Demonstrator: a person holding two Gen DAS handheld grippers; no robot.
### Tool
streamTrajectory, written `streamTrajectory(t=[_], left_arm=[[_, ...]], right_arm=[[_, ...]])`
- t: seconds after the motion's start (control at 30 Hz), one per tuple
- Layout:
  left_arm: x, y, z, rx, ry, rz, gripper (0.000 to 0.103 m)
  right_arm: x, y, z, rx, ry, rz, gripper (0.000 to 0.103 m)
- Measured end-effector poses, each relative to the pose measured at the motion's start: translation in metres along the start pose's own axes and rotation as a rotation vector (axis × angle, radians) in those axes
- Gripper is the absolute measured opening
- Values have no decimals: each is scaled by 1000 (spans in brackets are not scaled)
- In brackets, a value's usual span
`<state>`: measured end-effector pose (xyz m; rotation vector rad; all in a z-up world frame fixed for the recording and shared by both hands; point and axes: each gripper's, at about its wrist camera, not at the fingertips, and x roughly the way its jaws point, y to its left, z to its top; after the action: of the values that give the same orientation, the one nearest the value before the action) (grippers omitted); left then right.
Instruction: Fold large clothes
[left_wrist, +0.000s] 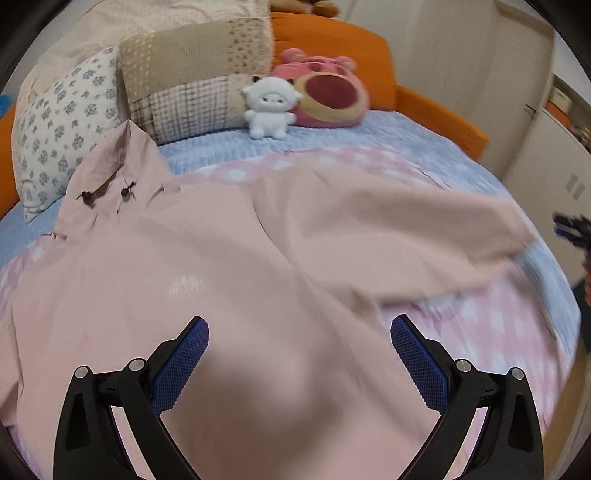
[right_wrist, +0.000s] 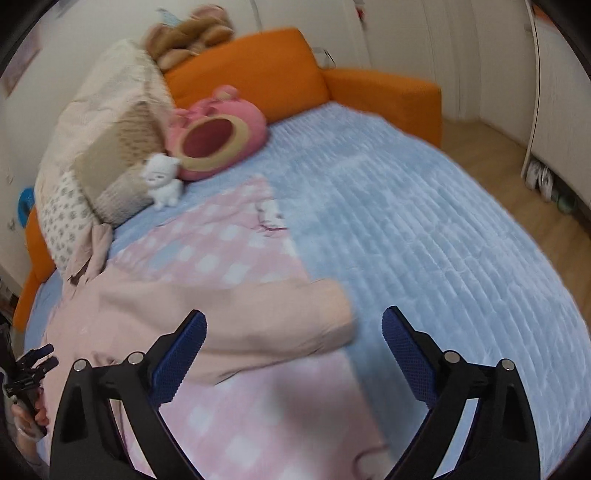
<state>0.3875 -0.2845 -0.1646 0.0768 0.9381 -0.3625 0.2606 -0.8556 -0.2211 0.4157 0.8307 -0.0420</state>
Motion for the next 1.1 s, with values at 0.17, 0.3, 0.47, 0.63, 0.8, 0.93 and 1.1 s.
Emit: streamTrajectory(t=[0.17,0.3,0.47,0.63,0.8,0.93,1.1], left_arm=[[52,20,39,-140,97,-19,100],[70,30,51,-209,124,-42,100],[81,26,59,-181,136,-36,100],[93,6,84,-165,145,-86,100],[123,-32,104,-107,220,-108,100],[171,-49,92,-98,340,-9,100],[154,-42,88,-154,286,-122,100]], right_arm=[[50,-33,16,115,128,53,82],[79,-31,14,100,237,154,50],[60,-1,13,18,203,181,20],[-33,21,51,-22,-92,191,17],[-104,69,91,-30,-132,200,16],[-111,91,81,65,-83,167,16],[-118,130,45,-15,-95,200,15]])
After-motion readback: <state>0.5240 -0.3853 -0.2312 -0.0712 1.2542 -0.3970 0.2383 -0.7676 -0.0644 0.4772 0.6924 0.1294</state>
